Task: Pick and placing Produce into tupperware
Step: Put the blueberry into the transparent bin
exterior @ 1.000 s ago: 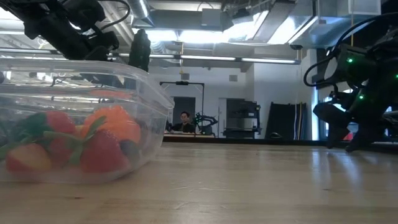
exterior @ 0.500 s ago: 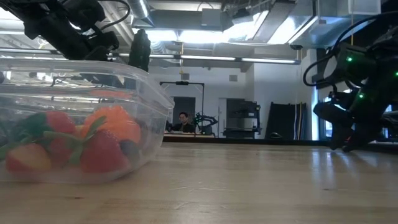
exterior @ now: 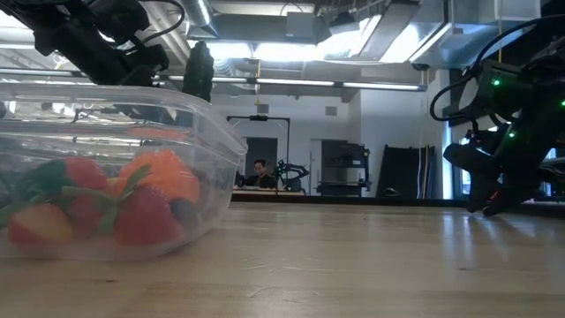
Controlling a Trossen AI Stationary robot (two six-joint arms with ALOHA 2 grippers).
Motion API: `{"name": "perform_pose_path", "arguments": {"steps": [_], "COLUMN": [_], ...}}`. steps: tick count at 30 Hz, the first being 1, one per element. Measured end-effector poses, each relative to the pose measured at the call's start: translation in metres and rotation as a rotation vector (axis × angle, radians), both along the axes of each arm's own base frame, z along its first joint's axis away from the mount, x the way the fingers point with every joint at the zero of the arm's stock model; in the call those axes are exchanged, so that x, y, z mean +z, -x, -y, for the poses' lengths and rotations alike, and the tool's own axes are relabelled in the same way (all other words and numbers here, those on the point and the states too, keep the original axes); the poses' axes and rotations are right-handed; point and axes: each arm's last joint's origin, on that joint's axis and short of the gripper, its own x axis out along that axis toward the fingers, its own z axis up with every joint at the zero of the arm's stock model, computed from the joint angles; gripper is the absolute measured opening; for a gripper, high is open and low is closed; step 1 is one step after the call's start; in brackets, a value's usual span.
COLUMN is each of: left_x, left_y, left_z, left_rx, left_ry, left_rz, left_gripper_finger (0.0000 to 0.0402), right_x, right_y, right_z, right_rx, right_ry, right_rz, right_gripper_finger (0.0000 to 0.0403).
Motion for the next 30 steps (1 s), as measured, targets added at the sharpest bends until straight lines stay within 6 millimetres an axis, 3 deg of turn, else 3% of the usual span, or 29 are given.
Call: {"name": "perform_pose_path", "arguments": {"steps": [7,22,30], "left_x": [0.0000,0.0000,0.0000], "left_y": [0.0000,0.0000,0.0000], "left_z": [0.0000,0.0000,0.0000], "left_rx": [-0.001,-0.002,-0.002], "left_ry": [-0.002,-0.002,-0.002], "left_rz": [-0.001,-0.002,-0.002], "left_gripper_finger": [0.0176,0.0176,0.0176], "right_x": [-0.0002,-0.0007,-0.0006], "right_y": [0.0006,0.0021,0.0024], "right_z": [-0.0001,-0.0003,-0.0001], "right_rx": [-0.002,-0.005,-0.032], "right_ry": [-0.002,-0.002,-0.002], "right_rz": [-0.005,-0.023,-0.012], "right_gripper_finger": [0.0166,0.0072,0.0064]}}
